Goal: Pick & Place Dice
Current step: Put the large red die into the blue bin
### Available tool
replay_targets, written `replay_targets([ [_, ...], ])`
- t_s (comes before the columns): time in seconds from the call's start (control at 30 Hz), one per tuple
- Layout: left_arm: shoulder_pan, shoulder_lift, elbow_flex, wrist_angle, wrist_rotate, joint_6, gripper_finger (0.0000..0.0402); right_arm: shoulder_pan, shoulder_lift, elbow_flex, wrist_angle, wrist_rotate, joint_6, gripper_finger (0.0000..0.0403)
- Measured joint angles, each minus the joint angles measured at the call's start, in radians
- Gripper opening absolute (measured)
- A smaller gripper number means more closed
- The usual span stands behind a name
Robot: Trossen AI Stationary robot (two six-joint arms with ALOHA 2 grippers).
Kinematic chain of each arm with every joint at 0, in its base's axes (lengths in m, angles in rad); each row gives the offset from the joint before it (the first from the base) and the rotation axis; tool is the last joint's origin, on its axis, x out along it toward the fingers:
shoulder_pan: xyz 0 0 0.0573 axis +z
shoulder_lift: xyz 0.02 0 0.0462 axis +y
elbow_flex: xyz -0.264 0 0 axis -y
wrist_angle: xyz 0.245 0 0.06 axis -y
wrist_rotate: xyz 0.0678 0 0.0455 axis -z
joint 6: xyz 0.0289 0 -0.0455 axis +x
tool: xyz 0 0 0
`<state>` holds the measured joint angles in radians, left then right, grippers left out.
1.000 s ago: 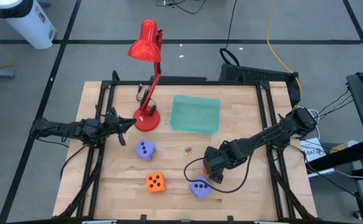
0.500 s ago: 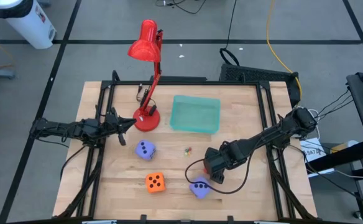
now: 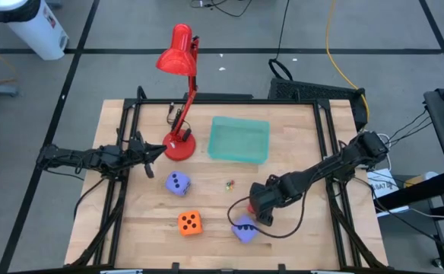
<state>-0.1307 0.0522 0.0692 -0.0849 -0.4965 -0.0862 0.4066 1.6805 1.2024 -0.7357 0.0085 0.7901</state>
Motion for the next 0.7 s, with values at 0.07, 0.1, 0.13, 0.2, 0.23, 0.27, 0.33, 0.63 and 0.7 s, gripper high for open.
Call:
replay_targets([
  [0.07,0.0,0.0,0.0,0.002,0.0,0.0,0.0031,-0.001,-0.002,-0.03,0.042,-0.015,-0.01,0.04],
  [0.1,0.0,0.0,0.0,0.003,0.0,0.0,0.0031,-0.001,-0.002,-0.038,0.048,-0.014,-0.011,0.04],
  [0.13,0.0,0.0,0.0,0.001,0.0,0.0,0.0031,-0.001,-0.002,-0.045,0.052,-0.009,-0.011,0.04],
  [0.2,0.0,0.0,0.0,0.002,0.0,0.0,0.0031,-0.007,-0.002,-0.054,0.057,-0.009,-0.024,0.04],
  [0.23,0.0,0.0,0.0,0.001,0.0,0.0,0.0031,-0.008,-0.001,-0.057,0.057,-0.011,-0.034,0.04],
  [0.27,0.0,0.0,0.0,0.001,0.0,0.0,0.0031,-0.011,-0.001,-0.057,0.057,-0.011,-0.048,0.04],
  [0.33,0.0,0.0,0.0,0.001,0.0,0.0,0.0031,-0.013,-0.001,-0.057,0.061,-0.01,-0.085,0.04],
  [0.63,0.0,0.0,0.0,0.0,0.0,0.0,0.0031,-0.032,-0.016,-0.061,0.062,0.079,-0.162,0.0368],
  [0.7,0.0,0.0,0.0,0.0,0.0,0.0,0.0031,-0.04,-0.029,-0.063,0.07,0.094,-0.168,0.0358],
])
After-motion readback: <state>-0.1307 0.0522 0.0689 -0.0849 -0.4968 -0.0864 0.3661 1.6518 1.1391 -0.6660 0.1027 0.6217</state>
